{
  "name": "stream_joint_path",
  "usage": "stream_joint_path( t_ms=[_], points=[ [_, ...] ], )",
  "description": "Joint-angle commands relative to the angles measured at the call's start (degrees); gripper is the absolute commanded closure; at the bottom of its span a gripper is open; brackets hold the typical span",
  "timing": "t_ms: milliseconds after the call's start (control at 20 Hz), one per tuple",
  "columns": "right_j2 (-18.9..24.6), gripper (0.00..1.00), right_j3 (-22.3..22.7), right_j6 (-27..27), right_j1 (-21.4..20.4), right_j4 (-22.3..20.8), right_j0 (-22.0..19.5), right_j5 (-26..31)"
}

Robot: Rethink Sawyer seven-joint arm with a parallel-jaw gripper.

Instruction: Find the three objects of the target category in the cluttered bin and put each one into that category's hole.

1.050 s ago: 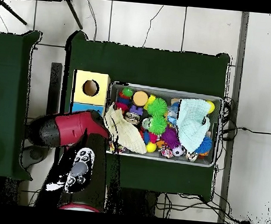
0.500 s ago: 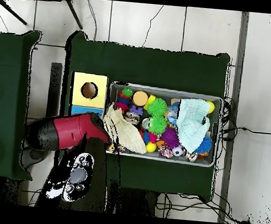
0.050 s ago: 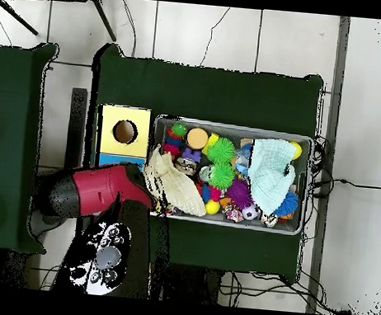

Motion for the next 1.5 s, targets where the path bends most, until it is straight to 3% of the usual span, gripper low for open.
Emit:
stream_joint_path(
  t_ms=[50,500,1500],
  points=[
    [3.3,1.0,0.6,4.6,-11.7,3.9,-0.6,12.6],
    [3.2,1.0,0.7,5.2,-10.5,3.4,-0.5,11.0],
    [4.1,1.0,-0.3,7.6,-1.2,2.6,-1.8,1.7]
  ],
)
